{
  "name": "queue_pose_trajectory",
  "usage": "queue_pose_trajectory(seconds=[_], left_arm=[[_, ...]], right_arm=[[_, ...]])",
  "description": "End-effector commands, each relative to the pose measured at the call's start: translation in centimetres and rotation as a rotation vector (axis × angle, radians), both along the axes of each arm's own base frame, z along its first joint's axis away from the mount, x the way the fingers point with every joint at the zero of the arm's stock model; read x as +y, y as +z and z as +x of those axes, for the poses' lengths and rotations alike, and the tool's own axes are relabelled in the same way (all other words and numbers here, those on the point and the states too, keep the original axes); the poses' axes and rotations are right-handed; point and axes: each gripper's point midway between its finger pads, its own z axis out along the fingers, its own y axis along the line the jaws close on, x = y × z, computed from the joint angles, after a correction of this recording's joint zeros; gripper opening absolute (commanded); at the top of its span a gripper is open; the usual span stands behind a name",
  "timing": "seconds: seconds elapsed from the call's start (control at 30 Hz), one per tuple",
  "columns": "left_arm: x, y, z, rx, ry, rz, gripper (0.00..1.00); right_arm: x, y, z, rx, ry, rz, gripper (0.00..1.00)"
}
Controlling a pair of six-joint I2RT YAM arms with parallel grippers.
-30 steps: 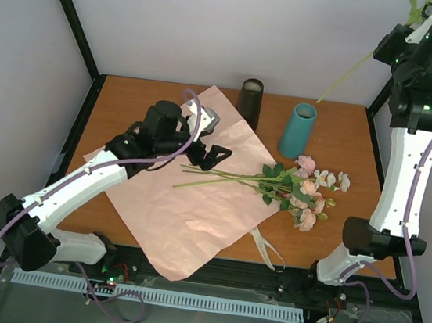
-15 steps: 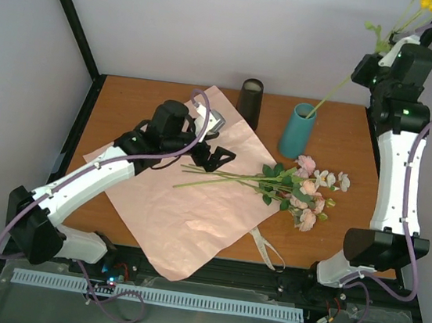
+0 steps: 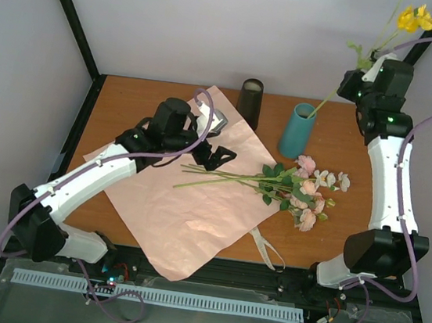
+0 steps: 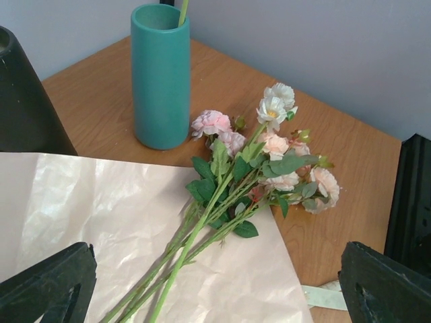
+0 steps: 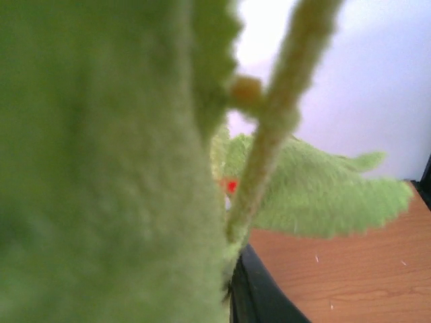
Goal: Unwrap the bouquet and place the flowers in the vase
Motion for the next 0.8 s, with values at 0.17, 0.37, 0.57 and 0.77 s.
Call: queue_pose_trajectory(seconds=[0.17,0.37,0.57,0.77], left_arm=[[0.0,0.7,0.8,-0.071,-0.003,0.067,0.98],[-0.2,0.1,1.3,-0.067,-0.002,0.096,0.98],[-0.4,-1.1,2.4,-0.056,0.007,0.159,0.98],[-0.6,-2.2,3.7,-0.042,0.026,0.219,0.96]], right_arm=[[2.5,-5.4,-1.1,0.159,0.071,0.078,0.38],[2.7,-7.2,-2.4,0.258,0.058,0.119,0.71],[2.5,-7.1,-4.8,0.311,0.039,0.126,1.0],[2.1,-6.0,-8.2,0.33,0.019,0.11,1.0]])
